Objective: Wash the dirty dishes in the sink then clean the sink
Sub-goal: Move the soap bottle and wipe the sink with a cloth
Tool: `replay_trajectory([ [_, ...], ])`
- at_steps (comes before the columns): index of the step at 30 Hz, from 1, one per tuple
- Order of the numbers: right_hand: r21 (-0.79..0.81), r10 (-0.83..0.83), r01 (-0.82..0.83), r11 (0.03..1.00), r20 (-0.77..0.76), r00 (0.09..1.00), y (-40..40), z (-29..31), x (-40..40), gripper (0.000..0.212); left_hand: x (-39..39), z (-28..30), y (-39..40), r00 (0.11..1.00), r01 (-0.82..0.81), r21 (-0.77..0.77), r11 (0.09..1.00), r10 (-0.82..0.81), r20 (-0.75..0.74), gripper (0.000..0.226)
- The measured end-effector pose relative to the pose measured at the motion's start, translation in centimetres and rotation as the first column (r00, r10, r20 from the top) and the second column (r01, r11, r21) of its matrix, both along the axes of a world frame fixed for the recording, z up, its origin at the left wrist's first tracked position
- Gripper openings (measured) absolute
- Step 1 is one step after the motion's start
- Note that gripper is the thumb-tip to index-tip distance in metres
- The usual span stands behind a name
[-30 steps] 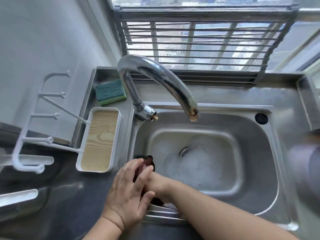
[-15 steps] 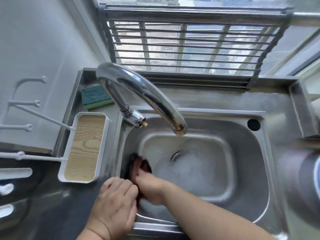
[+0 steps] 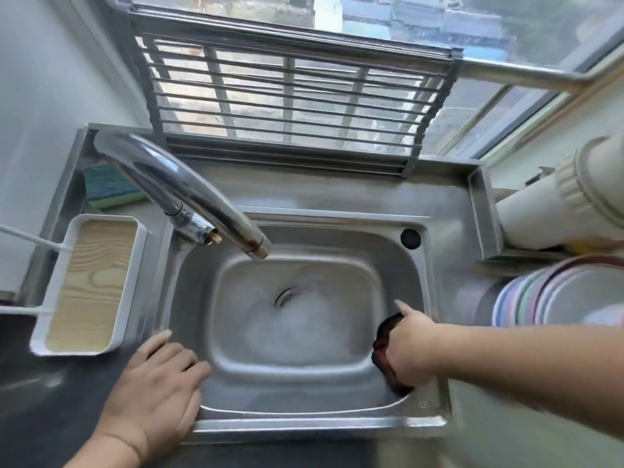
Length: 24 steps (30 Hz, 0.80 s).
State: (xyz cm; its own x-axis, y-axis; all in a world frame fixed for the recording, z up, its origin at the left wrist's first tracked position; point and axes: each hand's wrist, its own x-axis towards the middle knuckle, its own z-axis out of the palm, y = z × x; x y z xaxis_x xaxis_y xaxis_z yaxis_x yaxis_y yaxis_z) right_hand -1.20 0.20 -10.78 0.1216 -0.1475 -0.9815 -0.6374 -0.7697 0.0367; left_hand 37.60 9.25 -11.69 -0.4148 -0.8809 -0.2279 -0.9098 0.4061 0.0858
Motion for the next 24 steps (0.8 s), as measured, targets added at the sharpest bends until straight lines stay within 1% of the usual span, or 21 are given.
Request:
replay_trajectory([
  [1, -0.033, 0.052, -0.052, 0.998, -0.004, 0.999, -1.4, -0.4, -0.4, 0.048, 0.0, 0.0, 0.0, 1.000, -0.014, 0.013, 1.000, 0.014, -0.003, 0.022],
  [2, -0.110, 0.092, -0.094, 0.990, -0.023, 0.995, -2.9, -1.2, -0.8, 0.049, -0.1, -0.1, 0.0, 1.000, -0.026, 0.022, 0.999, 0.026, -0.012, 0.021],
  [3, -0.214, 0.112, -0.120, 0.969, -0.051, 0.992, -4.7, -2.0, -1.0, 0.055, -0.1, -0.2, -0.1, 0.999, -0.034, 0.022, 0.999, 0.034, -0.020, 0.020],
  [5, -0.360, 0.055, -0.078, 0.930, -0.074, 0.996, -7.6, -2.7, -0.6, 0.070, -0.1, -0.3, -0.1, 0.999, -0.039, 0.026, 0.999, 0.040, -0.022, 0.019],
  [6, -0.386, 0.021, -0.038, 0.922, -0.048, 0.999, -8.0, -3.2, -0.4, 0.071, 0.0, -0.4, 0.0, 0.999, -0.039, 0.031, 0.999, 0.039, -0.021, 0.018],
  [8, -0.401, -0.042, 0.028, 0.916, -0.026, 0.999, -7.1, -4.1, -0.2, 0.062, 0.1, -0.5, -0.1, 0.999, -0.036, 0.034, 0.999, 0.037, -0.022, 0.018],
  [9, -0.388, -0.075, 0.063, 0.920, -0.015, 0.997, -5.8, -4.1, -0.2, 0.057, 0.1, -0.4, -0.1, 0.999, -0.037, 0.035, 0.999, 0.038, -0.019, 0.018],
  [10, -0.325, -0.115, 0.115, 0.939, 0.019, 0.993, -3.9, -3.9, -0.1, 0.053, 0.1, -0.4, -0.1, 0.999, -0.039, 0.032, 0.999, 0.040, -0.016, 0.018],
  [12, -0.084, -0.147, 0.158, 0.984, 0.124, 0.981, -0.1, -4.2, 0.4, 0.045, 0.0, -0.3, -0.3, 0.999, -0.039, 0.027, 0.999, 0.040, -0.023, 0.018],
  [13, 0.043, -0.161, 0.155, 0.987, 0.173, 0.972, 0.9, -4.1, 0.8, 0.037, -0.1, -0.3, -0.3, 0.999, -0.034, 0.027, 0.999, 0.035, -0.027, 0.018],
  [14, 0.125, -0.247, 0.223, 0.967, 0.232, 0.941, 1.6, -4.3, 1.5, 0.031, -0.1, -0.2, -0.3, 0.999, -0.031, 0.029, 0.999, 0.032, -0.031, 0.018],
  [15, 0.189, -0.415, 0.375, 0.908, 0.262, 0.871, 1.9, -4.8, 2.5, 0.028, -0.1, -0.2, -0.5, 0.999, -0.033, 0.026, 0.999, 0.034, -0.038, 0.018],
  [16, 0.242, -0.574, 0.521, 0.818, 0.298, 0.762, 2.2, -5.4, 3.3, 0.024, -0.1, -0.1, -0.6, 0.998, -0.032, 0.020, 0.999, 0.033, -0.047, 0.017],
  [17, 0.313, -0.731, 0.662, 0.681, 0.259, 0.631, 2.4, -5.4, 4.7, 0.021, -0.1, -0.1, -0.7, 0.998, -0.025, 0.020, 0.999, 0.026, -0.058, 0.017],
  [18, 0.405, -0.875, 0.776, 0.483, 0.207, 0.437, 3.0, -6.0, 5.9, 0.020, -0.1, -0.1, -0.6, 0.997, -0.014, 0.019, 1.000, 0.015, -0.074, 0.018],
  [19, 0.503, -0.973, 0.833, 0.231, 0.125, 0.194, 3.4, -6.2, 6.7, 0.021, 0.0, -0.2, -0.8, 0.996, 0.000, 0.008, 1.000, 0.001, -0.093, 0.022],
  [20, 0.592, -0.996, 0.804, -0.054, 0.021, -0.083, 3.8, -6.3, 7.1, 0.022, 0.0, -0.3, -1.0, 0.993, 0.010, -0.011, 1.000, -0.012, -0.115, 0.027],
  [21, 0.628, -0.946, 0.715, -0.307, -0.119, -0.302, 3.8, -6.4, 7.2, 0.024, 0.0, -0.3, -1.0, 0.990, 0.014, -0.026, 1.000, -0.018, -0.139, 0.030],
  [22, 0.648, -0.862, 0.586, -0.487, -0.246, -0.444, 3.5, -6.5, 7.1, 0.025, 0.1, -0.3, -1.1, 0.986, 0.013, -0.041, 0.999, -0.020, -0.164, 0.032],
  [23, 0.648, -0.787, 0.483, -0.589, -0.325, -0.524, 3.0, -5.9, 6.6, 0.030, 0.1, -0.2, -1.3, 0.980, 0.014, -0.058, 0.998, -0.025, -0.195, 0.032],
  [24, 0.626, -0.708, 0.415, -0.661, -0.335, -0.622, 2.4, -5.9, 5.9, 0.033, 0.1, -0.1, -1.6, 0.973, 0.024, -0.081, 0.996, -0.041, -0.225, 0.031],
])
